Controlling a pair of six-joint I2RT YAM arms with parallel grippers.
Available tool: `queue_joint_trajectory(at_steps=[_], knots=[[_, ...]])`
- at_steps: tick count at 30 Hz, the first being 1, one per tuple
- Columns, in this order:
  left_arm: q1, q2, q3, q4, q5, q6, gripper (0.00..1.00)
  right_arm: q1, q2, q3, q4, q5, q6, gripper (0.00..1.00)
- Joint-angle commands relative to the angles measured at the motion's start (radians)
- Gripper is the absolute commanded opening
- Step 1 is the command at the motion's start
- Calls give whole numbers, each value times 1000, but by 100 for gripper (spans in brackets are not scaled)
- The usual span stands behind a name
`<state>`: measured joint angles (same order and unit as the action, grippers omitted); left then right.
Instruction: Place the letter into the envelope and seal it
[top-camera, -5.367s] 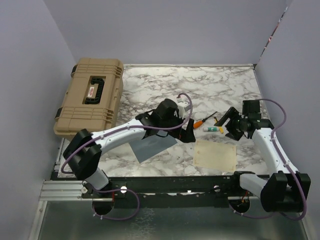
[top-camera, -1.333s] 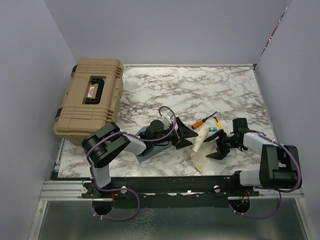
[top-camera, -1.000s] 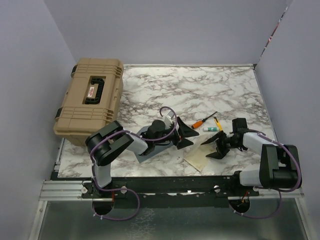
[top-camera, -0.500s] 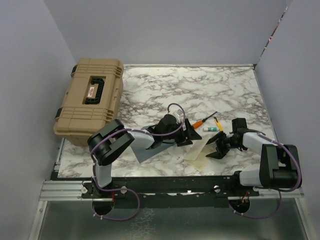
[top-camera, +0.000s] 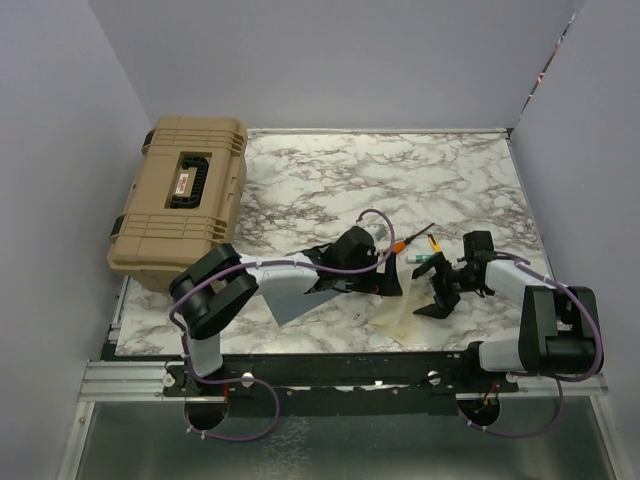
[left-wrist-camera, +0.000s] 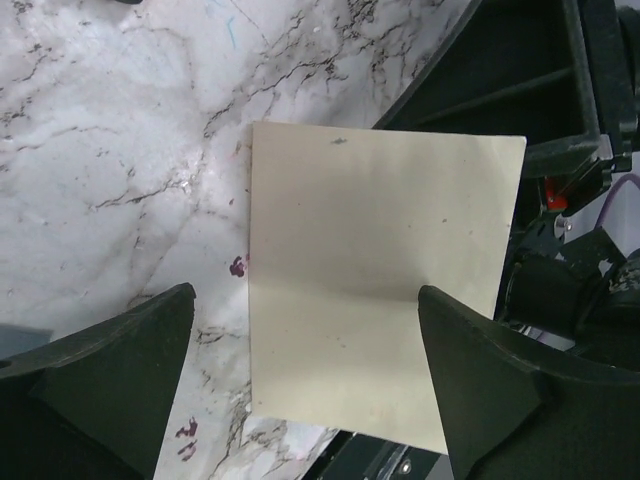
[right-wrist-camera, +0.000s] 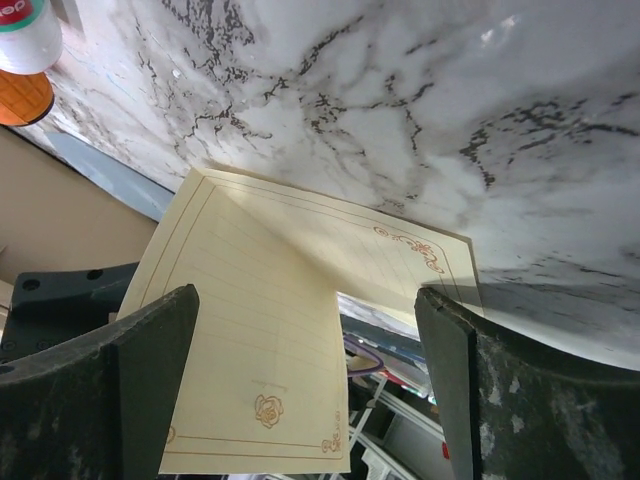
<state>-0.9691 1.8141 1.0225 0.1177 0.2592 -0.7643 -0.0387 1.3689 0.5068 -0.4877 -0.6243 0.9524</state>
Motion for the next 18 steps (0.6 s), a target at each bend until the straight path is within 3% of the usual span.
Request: queue_joint_trajectory(at_steps=[1, 9, 15, 18], knots=[[-3, -89, 26, -59, -78, 51, 94, -1, 22, -12, -33, 238, -109, 94], [-7, -169, 61, -70, -90, 20, 96, -1, -24, 12, -77, 243, -107, 92], [-67, -119, 111, -112, -120, 95, 99, -1, -44, 26, -92, 249, -111, 91], [-93, -61, 180, -229, -171, 137, 93, -1, -38, 27, -92, 250, -112, 91]])
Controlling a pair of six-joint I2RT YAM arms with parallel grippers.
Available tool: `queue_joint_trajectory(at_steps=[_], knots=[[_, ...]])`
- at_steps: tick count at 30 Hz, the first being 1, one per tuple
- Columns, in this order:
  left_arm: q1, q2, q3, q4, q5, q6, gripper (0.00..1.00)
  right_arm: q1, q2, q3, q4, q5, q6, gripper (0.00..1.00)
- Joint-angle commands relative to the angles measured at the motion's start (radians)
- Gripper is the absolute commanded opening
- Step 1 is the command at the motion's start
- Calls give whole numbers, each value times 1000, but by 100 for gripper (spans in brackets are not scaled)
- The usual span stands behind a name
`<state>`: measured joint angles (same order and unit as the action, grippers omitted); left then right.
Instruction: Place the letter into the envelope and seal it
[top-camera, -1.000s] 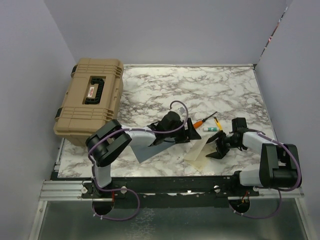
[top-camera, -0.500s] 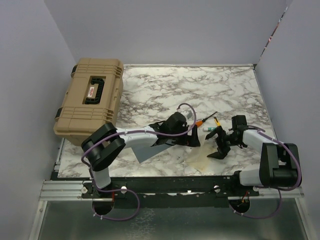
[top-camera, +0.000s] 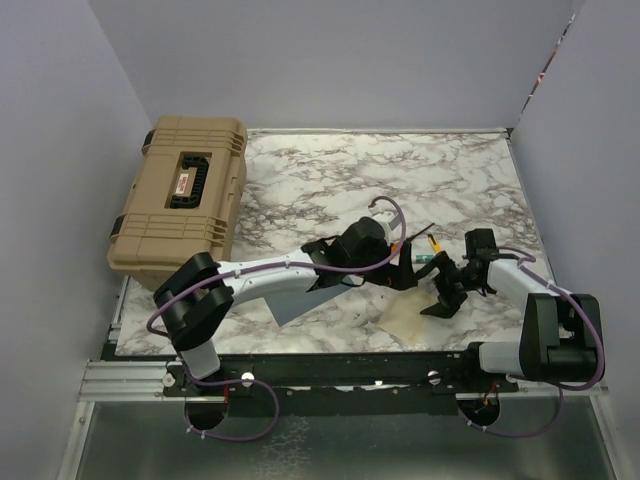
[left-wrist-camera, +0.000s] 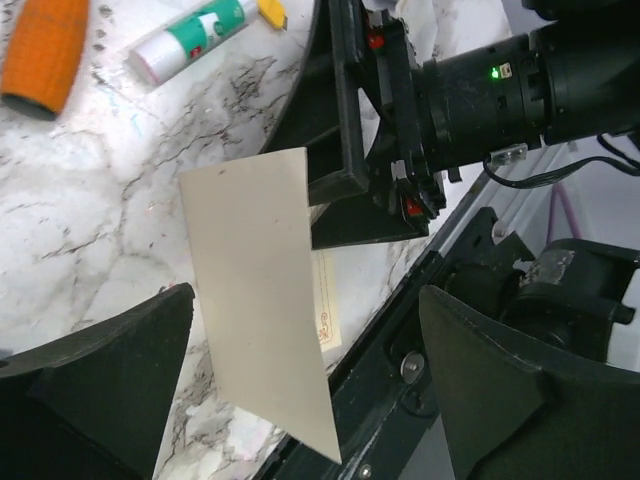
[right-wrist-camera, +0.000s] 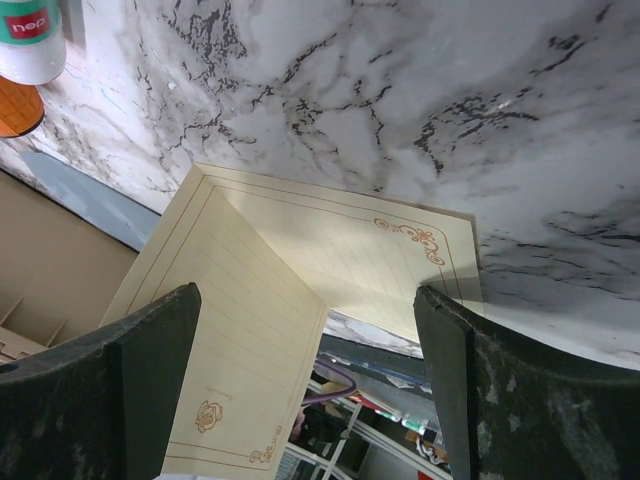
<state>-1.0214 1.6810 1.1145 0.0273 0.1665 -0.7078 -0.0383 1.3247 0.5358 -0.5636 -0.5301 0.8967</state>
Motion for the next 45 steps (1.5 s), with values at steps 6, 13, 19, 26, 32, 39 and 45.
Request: queue_joint_trajectory(at_steps=[6, 13, 19, 26, 32, 39, 45], knots=[[-101, 155, 215, -308, -199, 143, 67, -2, 12, -8, -18, 168, -53, 91], [-105, 163, 258, -398, -264, 162, 6, -2, -13, -2, -36, 187, -52, 91], [-100, 141, 289, -459, -256, 253, 0, -2, -111, 29, -65, 196, -58, 90], [-29, 21, 349, -525, -136, 431, 0, -2, -256, 121, 28, -31, -219, 90], [52, -102, 404, -581, 33, 588, 0, -2, -386, 222, 133, -195, -399, 94], [119, -149, 528, -740, 151, 726, 0, -2, -460, 161, 503, -466, -430, 97], [135, -149, 663, -876, 195, 826, 0, 8, -385, 216, 595, -564, -513, 97]])
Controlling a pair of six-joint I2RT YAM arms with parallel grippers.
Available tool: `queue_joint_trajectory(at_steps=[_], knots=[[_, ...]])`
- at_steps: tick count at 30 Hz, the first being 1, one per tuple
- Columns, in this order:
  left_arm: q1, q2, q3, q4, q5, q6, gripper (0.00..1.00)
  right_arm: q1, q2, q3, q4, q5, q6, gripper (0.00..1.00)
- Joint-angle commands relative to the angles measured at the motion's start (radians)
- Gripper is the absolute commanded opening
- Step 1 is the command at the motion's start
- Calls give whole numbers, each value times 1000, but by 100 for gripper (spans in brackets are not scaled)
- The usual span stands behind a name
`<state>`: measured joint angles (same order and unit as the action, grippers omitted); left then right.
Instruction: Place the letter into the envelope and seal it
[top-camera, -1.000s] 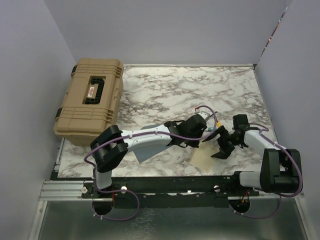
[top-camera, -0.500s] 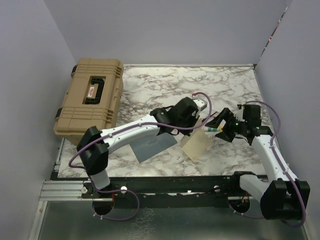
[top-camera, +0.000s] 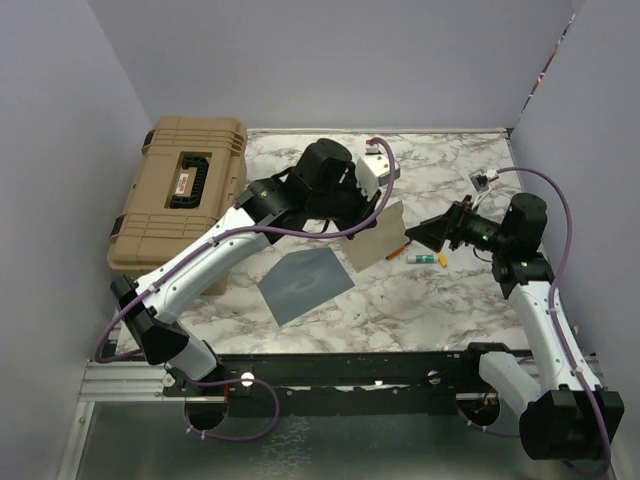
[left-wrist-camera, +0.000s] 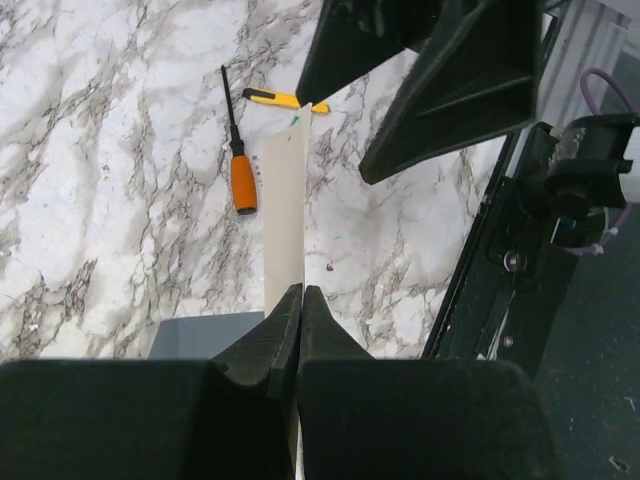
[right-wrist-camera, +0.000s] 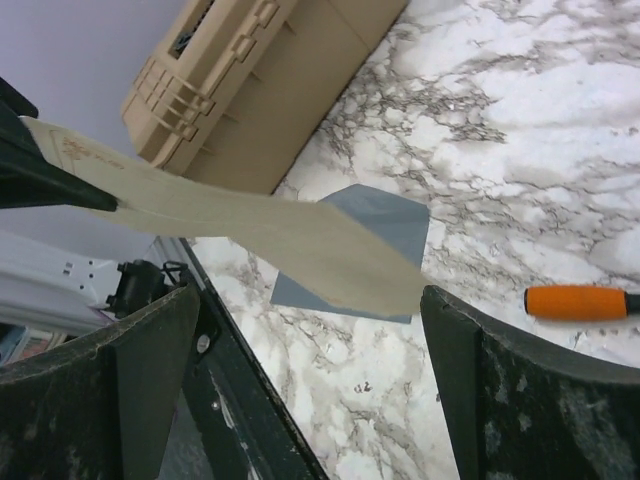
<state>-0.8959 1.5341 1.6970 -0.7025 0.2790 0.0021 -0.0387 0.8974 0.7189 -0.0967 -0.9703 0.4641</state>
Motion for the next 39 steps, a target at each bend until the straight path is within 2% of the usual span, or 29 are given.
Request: queue_joint_trajectory(at_steps=[1, 6, 9, 12, 20, 22, 24, 27, 34, 35, 36, 37, 39], knots=[[11, -6, 93, -159, 91, 126, 0, 15, 58, 40, 134, -129, -92, 97], [17, -33, 123, -164, 114, 145, 0, 86, 120, 68, 124, -228, -178, 95], [18, -41, 134, -161, 118, 144, 0, 151, 131, 88, 30, -285, -247, 93], [21, -49, 137, -149, 106, 142, 0, 194, 138, 94, -19, -317, -276, 86], [29, -85, 154, -119, 94, 142, 0, 201, 152, 99, 16, -334, -211, 45], [30, -93, 153, -103, 94, 142, 0, 200, 165, 112, 22, -326, -197, 20], [30, -95, 153, -93, 95, 144, 0, 201, 177, 120, 46, -304, -172, 2], [32, -94, 155, -86, 95, 147, 0, 201, 188, 121, 117, -225, -111, 0], [41, -96, 186, -78, 75, 162, 0, 201, 191, 79, 411, -17, 63, 0], [41, -96, 193, -78, 69, 162, 5, 201, 194, 84, 429, -2, 70, 0], [40, -100, 200, -78, 63, 164, 20, 201, 197, 94, 440, 10, 71, 0], [40, -102, 206, -77, 60, 164, 50, 201, 200, 107, 446, 18, 70, 0], [41, -111, 219, -69, 57, 159, 83, 201, 204, 138, 450, 32, 59, 0]])
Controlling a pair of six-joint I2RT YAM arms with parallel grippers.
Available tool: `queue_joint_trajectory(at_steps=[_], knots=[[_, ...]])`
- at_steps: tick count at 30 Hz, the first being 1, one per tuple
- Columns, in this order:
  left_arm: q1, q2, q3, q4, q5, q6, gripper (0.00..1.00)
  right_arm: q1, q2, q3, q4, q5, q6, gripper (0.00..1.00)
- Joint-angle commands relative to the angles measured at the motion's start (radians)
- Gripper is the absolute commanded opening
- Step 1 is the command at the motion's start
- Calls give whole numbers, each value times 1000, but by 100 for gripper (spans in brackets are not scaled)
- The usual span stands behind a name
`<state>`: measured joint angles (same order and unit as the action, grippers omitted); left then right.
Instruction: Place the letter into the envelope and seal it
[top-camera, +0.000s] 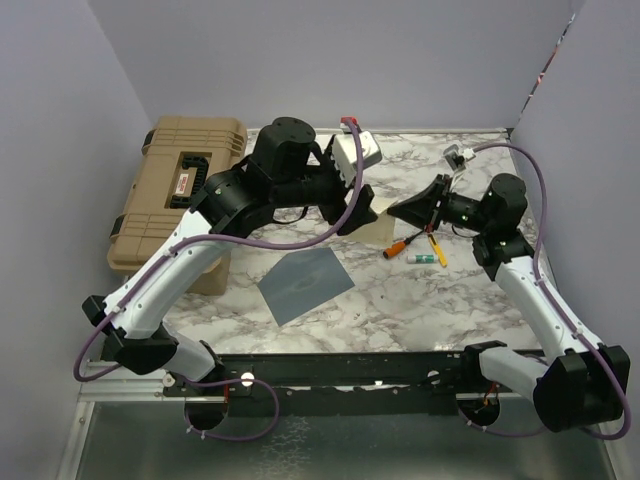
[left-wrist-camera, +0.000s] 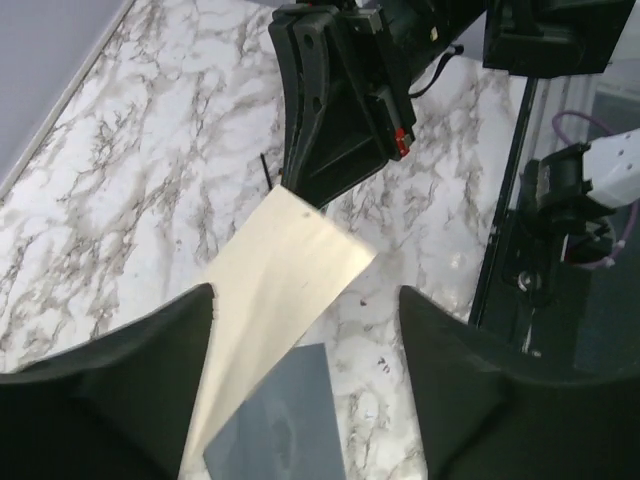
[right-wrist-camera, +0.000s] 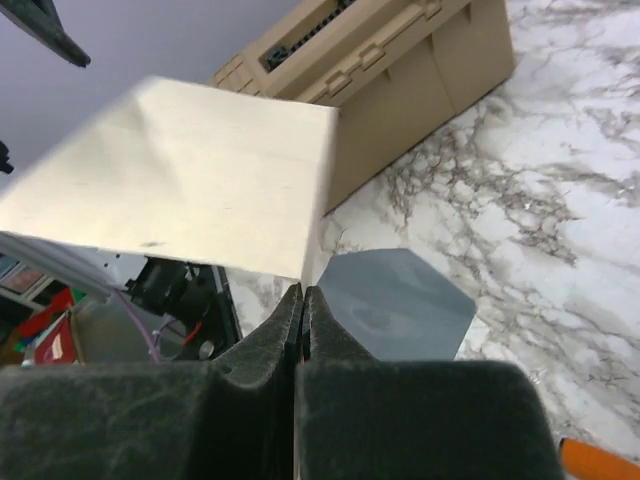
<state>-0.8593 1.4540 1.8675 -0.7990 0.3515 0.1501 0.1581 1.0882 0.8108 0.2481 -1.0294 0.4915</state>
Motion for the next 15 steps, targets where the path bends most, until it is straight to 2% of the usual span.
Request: queue_joint_trajectory(at_steps=[1, 2, 7, 12, 15], knots=[[4, -37, 56, 33, -19, 6, 95, 4, 15, 62, 105, 99, 25, 0], [4, -42, 64, 40, -25, -1, 98, 4, 14, 78, 107, 107, 16, 0], [4, -59, 84, 112, -100, -75, 99, 4, 16, 162, 114, 110, -6, 0], [8, -53, 72, 209, -315, -196, 99, 4, 14, 214, 142, 78, 26, 0], [33, -37, 72, 205, -331, -219, 99, 4, 10, 228, 154, 41, 56, 0]])
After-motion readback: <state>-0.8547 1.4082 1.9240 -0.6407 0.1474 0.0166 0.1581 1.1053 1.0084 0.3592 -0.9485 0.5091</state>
